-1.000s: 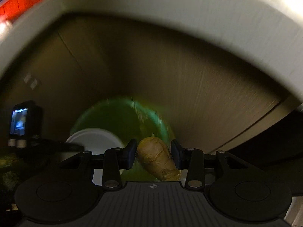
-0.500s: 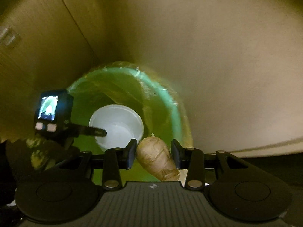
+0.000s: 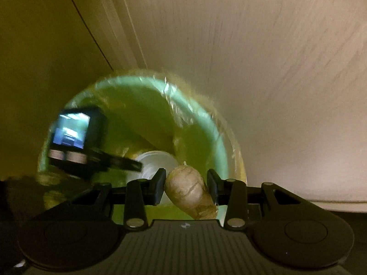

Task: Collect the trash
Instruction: 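Carry the cup and ginger down into the green-lined trash bin with both tools, then release the cup and ginger and lift both tools back to the counter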

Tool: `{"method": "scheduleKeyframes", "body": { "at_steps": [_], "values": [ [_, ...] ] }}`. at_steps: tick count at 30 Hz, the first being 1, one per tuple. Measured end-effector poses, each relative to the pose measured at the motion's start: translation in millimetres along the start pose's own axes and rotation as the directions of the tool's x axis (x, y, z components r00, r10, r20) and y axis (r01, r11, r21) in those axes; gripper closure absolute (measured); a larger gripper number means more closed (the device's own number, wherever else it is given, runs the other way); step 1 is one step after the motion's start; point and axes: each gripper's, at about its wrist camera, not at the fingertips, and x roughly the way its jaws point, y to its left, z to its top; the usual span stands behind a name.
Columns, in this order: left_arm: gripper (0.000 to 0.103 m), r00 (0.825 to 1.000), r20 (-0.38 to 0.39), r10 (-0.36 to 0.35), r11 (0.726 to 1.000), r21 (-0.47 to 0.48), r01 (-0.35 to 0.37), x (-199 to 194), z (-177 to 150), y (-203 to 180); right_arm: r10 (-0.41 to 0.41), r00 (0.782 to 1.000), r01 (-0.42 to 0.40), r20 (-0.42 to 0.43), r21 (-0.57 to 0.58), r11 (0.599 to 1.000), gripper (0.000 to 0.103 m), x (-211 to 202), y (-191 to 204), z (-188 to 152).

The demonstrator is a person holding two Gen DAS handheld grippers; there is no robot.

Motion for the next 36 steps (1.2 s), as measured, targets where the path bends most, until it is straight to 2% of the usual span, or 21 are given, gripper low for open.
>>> {"method": "scheduleKeyframes", "body": {
  "at_steps": [3,8,10,14,15,16,18,19,20,21,22,25,28,31,32,34,36],
  "values": [
    [0.071,0.999,0.046,-0.005,1.0,0.003,0.005,-31.3,-9.4,14.2,0.045,0.999,-0.045,-0.004,0.01,0.999,0.064,12.2,10.8,4.3],
    [0.071,0.995,0.091,-0.045,0.995,-0.082,0.053,-93.2,-37.3,37.0,0.151,0.989,-0.151,-0.007,0.032,0.988,0.064,36.3,29.9,17.5],
    [0.071,0.993,0.105,-0.056,0.994,-0.086,0.065,-124.7,-46.7,38.9,0.153,0.988,-0.152,-0.021,0.042,0.987,0.063,41.9,34.4,23.6],
    [0.071,0.984,0.128,-0.121,0.99,-0.061,0.13,-188.9,-56.6,32.9,0.137,0.991,-0.137,0.002,0.062,0.989,0.051,8.4,28.7,23.5],
    [0.071,0.981,0.132,-0.139,0.989,-0.033,0.145,-209.3,-57.7,28.0,0.135,0.991,-0.135,0.009,0.071,0.988,0.05,-3.1,25.5,23.3],
    [0.071,0.979,0.135,-0.15,0.988,-0.009,0.152,-212.8,-47.0,1.7,0.13,0.991,-0.131,0.015,0.082,0.988,0.05,-12.6,23.1,24.3],
    [0.071,0.973,0.154,-0.173,0.985,0.054,0.167,-252.8,-47.1,-9.4,0.111,0.993,-0.115,0.04,0.102,0.988,0.049,-38.4,17.3,25.5],
    [0.071,0.97,0.164,-0.179,0.983,0.074,0.168,-255.6,-42.7,-16.5,0.097,0.994,-0.103,0.058,0.107,0.989,0.049,-51.5,16.5,26.1],
    [0.071,0.965,0.183,-0.187,0.98,0.095,0.172,-281.0,-41.3,-20.9,0.072,0.994,-0.08,0.08,0.108,0.991,0.049,-68.7,15.3,28.0],
    [0.071,0.958,0.208,-0.2,0.977,0.111,0.18,-290.2,-39.8,-32.9,0.043,0.995,-0.053,0.094,0.105,0.993,0.048,-83.5,15.7,29.3],
    [0.071,0.947,0.238,-0.216,0.973,0.129,0.19,-299.4,-40.2,-42.3,0.015,0.994,-0.025,0.109,0.096,0.995,0.047,-99.1,16.6,31.6],
    [0.071,0.9,0.342,-0.271,0.959,0.176,0.222,-367.5,-35.9,-51.4,-0.041,0.98,0.033,0.196,0.042,0.999,0.045,-151.1,27.6,41.6],
    [0.071,0.847,0.449,-0.283,0.958,0.171,0.23,-431.3,-27.7,-48.8,-0.02,0.947,0.024,0.321,-0.008,1.0,0.031,-204.6,46.6,52.6],
    [0.071,0.795,0.57,-0.207,0.978,0.118,0.17,-483.8,-18.8,-32.3,0.029,0.886,-0.006,0.464,-0.051,0.999,0.017,-251.6,71.4,61.6],
    [0.071,0.774,0.611,-0.166,0.985,0.074,0.154,-498.5,-14.8,-20.3,0.046,0.859,-0.016,0.51,-0.063,0.998,0.012,-265.2,80.8,63.9],
    [0.071,0.745,0.662,-0.084,0.989,-0.034,0.142,-510.7,-6.7,4.8,0.092,0.818,-0.047,0.568,-0.095,0.994,0.008,-285.4,101.2,69.7],
    [0.071,0.726,0.687,0.002,0.976,-0.159,0.148,-519.0,-1.2,36.3,0.152,0.796,-0.085,0.585,-0.14,0.986,0.008,-295.9,121.4,76.3]
  ]
}}
